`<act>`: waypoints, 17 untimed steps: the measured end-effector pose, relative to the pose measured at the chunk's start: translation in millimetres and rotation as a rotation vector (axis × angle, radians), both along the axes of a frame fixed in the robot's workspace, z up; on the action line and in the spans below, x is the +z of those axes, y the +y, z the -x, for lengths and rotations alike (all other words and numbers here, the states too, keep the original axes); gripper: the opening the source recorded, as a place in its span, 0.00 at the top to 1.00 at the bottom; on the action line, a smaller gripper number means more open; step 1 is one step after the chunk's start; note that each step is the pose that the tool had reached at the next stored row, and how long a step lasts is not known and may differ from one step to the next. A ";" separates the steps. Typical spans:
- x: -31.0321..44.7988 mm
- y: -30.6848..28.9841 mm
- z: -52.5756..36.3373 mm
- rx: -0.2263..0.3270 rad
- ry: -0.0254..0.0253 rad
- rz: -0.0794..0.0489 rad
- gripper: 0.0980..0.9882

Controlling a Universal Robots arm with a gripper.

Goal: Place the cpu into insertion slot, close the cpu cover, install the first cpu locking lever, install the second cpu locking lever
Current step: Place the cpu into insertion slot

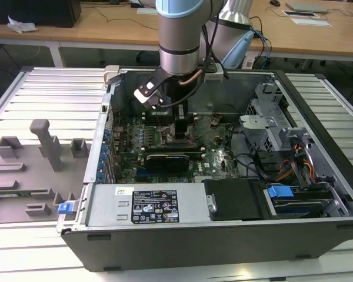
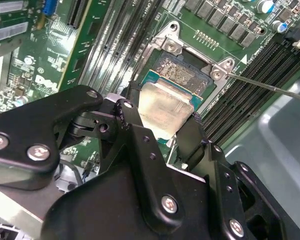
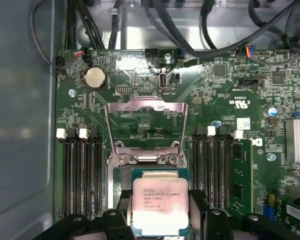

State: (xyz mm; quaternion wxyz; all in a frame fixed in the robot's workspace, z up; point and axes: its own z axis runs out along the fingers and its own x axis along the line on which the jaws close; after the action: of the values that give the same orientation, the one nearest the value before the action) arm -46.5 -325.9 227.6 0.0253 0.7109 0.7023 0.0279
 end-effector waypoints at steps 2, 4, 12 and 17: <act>-2.3 0.6 0.8 0.000 0.0000 0.000 0.50; -5.7 1.7 1.3 0.000 0.0000 0.000 0.50; -9.5 3.8 1.8 0.000 0.0000 0.000 0.50; -11.2 4.3 3.5 0.000 0.0000 0.000 0.50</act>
State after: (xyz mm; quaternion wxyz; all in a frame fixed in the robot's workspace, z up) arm -50.0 -321.7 216.4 0.0252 0.7109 0.7023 0.0280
